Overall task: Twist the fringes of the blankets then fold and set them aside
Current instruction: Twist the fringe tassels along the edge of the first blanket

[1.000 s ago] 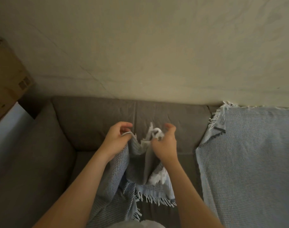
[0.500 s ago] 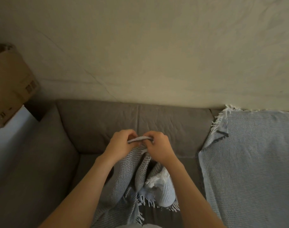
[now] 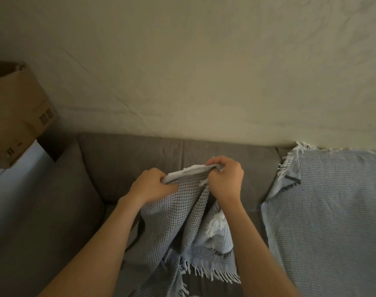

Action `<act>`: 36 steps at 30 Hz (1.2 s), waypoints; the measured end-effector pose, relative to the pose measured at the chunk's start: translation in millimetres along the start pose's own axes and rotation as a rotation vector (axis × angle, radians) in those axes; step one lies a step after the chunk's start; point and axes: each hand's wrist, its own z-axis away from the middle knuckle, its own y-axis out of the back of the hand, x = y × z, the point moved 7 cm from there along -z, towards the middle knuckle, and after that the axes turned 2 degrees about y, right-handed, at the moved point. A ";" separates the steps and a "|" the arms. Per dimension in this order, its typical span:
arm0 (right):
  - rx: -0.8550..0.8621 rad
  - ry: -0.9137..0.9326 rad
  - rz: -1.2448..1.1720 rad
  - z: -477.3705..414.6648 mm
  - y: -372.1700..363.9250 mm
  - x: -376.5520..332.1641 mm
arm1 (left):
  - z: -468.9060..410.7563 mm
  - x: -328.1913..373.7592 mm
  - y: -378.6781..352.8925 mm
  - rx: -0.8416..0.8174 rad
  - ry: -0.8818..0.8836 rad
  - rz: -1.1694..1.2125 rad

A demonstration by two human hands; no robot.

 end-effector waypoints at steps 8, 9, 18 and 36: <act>-0.197 0.020 0.041 -2.6 -8.8 5.1 | 4.6 41.0 20.0 0.217 -0.301 0.211; -0.282 0.066 -0.002 2.9 -15.1 -0.5 | 5.5 47.2 18.5 0.178 -0.309 0.233; -0.515 0.215 -0.017 21.6 -36.8 -20.9 | 3.4 60.8 23.4 0.123 -0.344 0.221; 0.056 -0.027 0.004 -12.3 18.0 -5.2 | -3.4 2.3 8.4 0.004 -0.082 0.192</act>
